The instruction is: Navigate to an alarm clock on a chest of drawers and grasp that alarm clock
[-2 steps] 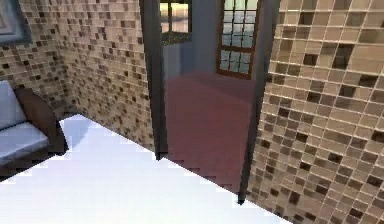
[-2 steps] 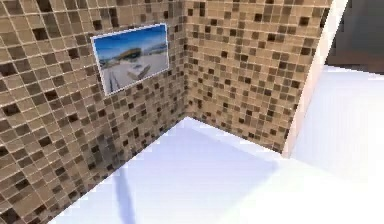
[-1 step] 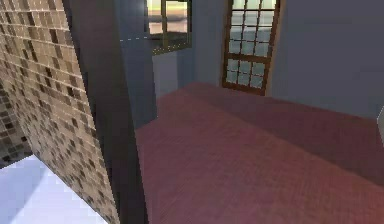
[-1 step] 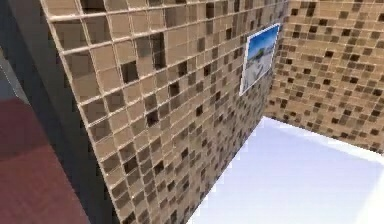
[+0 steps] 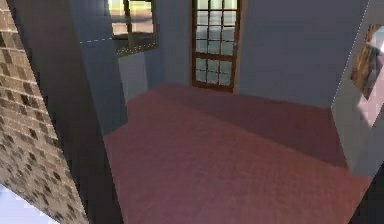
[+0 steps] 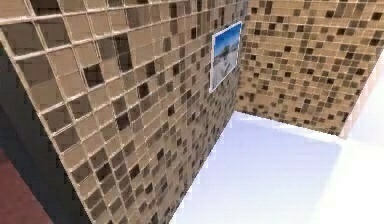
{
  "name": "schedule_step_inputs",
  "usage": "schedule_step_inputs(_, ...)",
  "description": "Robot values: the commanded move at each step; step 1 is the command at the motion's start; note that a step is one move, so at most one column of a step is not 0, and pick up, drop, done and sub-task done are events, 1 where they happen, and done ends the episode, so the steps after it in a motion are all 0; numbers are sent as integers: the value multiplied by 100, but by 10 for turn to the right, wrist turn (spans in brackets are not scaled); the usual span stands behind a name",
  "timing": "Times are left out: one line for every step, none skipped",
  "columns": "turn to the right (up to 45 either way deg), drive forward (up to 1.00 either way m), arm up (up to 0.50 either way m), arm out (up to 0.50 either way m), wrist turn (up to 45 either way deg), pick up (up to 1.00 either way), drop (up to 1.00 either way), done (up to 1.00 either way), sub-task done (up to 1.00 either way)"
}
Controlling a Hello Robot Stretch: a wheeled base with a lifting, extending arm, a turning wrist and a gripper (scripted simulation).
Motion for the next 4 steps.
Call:
schedule_step_inputs(0, 25, 0, 0, 0, 0, 0, 0, 0)
schedule_step_inputs(270, 0, 0, 0, 0, 0, 0, 0, 0)
schedule_step_inputs(0, 40, 0, 0, 0, 0, 0, 0, 0)
schedule_step_inputs(450, 0, 0, 0, 0, 0, 0, 0, 0)
